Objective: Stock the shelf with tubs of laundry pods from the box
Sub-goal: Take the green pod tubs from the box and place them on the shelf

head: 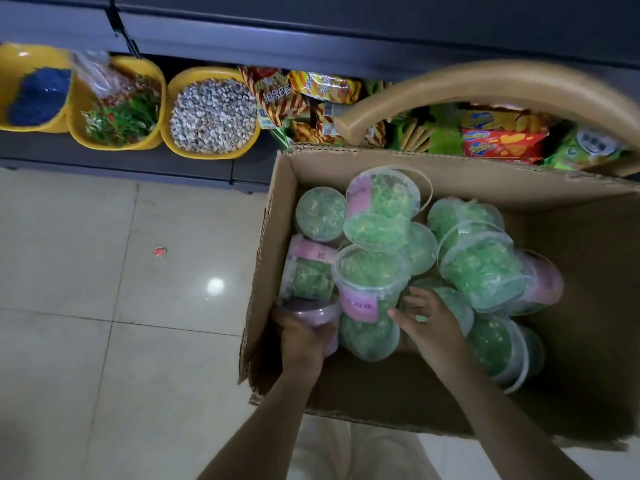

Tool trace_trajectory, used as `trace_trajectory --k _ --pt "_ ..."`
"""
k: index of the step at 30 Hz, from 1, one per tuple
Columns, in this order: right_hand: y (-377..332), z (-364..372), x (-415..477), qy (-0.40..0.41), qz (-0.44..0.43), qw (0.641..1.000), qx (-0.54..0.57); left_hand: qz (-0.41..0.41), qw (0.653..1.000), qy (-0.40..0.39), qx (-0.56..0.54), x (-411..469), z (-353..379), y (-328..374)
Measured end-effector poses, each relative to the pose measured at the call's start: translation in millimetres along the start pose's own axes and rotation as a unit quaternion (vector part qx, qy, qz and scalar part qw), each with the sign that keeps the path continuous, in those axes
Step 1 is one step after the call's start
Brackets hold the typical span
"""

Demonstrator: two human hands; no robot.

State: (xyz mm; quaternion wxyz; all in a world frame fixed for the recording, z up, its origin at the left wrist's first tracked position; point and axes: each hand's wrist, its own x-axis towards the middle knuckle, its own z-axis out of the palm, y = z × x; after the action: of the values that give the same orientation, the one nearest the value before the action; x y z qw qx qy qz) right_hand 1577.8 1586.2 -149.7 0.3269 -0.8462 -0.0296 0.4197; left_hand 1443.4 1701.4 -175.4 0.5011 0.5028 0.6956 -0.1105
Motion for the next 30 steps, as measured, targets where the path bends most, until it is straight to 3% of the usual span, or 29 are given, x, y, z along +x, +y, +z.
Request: trace_trajectory --k 10,16,22,30 --pt "-14 -4 9 -0.054 -0.055 0.995 0.059 -0.033 0.998 0.02 0.041 -9 -13 13" --pt "-29 -3 17 -0.125 -0.049 0.991 0.02 -0.013 0.996 0.036 0.083 -41 -36 21" --pt "-25 -3 22 -0.08 -0.022 0.996 0.027 0.006 0.999 0.04 0.031 -52 -40 21" --pt "-18 2 21 -0.119 0.0 0.989 0.084 0.025 0.999 0.033 0.019 -45 -45 9"
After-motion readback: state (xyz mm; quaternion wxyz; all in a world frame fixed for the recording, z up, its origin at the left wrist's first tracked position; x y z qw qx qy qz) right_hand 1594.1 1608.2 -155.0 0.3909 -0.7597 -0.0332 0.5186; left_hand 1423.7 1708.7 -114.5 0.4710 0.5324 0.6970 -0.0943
